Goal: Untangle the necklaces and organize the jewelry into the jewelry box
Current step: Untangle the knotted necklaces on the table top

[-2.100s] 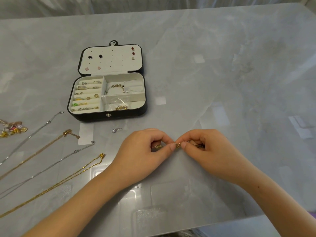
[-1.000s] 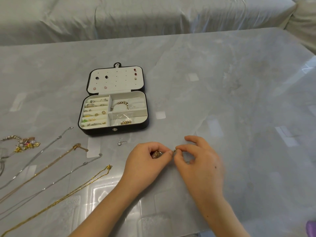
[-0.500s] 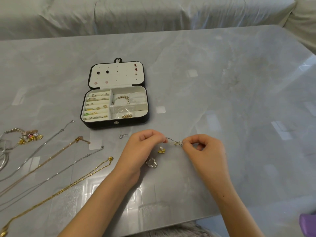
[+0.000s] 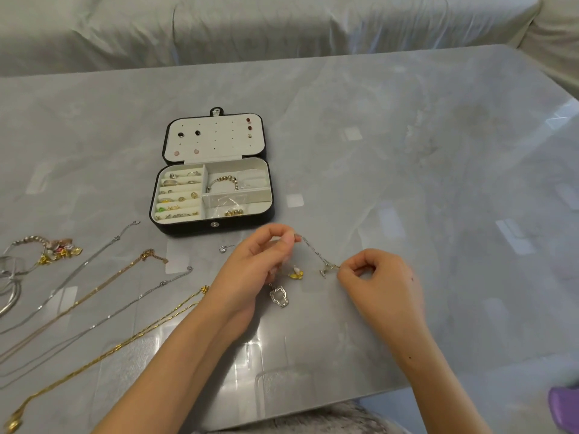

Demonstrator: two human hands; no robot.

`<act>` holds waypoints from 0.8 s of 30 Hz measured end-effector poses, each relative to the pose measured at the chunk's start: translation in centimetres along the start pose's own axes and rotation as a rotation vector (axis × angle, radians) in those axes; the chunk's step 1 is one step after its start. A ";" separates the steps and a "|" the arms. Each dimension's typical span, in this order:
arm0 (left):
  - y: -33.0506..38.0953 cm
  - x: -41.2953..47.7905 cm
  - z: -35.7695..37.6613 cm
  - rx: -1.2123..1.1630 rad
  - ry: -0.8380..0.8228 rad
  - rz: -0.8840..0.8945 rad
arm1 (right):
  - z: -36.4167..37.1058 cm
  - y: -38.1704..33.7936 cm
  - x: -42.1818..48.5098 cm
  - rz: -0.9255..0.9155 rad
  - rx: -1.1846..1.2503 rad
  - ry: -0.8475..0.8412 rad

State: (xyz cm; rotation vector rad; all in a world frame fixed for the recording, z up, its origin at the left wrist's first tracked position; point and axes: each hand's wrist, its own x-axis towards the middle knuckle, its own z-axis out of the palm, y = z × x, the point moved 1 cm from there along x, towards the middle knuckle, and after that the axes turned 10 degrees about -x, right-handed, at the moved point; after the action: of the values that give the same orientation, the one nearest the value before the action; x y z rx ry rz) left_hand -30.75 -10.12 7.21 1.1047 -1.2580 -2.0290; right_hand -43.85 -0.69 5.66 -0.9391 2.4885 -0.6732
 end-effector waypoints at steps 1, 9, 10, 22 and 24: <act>0.0 0.1 0.0 -0.003 0.013 -0.005 | 0.1 -0.2 -0.1 -0.007 -0.041 -0.008; -1.1 0.8 0.1 0.092 0.066 -0.006 | 0.0 -0.3 -0.3 -0.049 -0.037 -0.003; -1.3 0.8 0.3 0.112 0.099 0.015 | 0.0 -0.3 -0.3 -0.051 -0.038 -0.004; -0.9 1.3 1.8 0.336 0.286 0.021 | 0.1 0.1 -0.4 -0.073 -0.036 -0.024; -0.7 1.3 1.5 0.265 0.243 -0.013 | 0.1 0.0 -0.3 -0.074 -0.053 -0.014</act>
State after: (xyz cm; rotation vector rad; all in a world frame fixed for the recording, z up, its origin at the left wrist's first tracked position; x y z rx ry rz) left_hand -32.75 -10.11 6.49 1.4354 -1.4200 -1.7068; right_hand -43.53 -0.50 5.62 -1.0561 2.4805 -0.6244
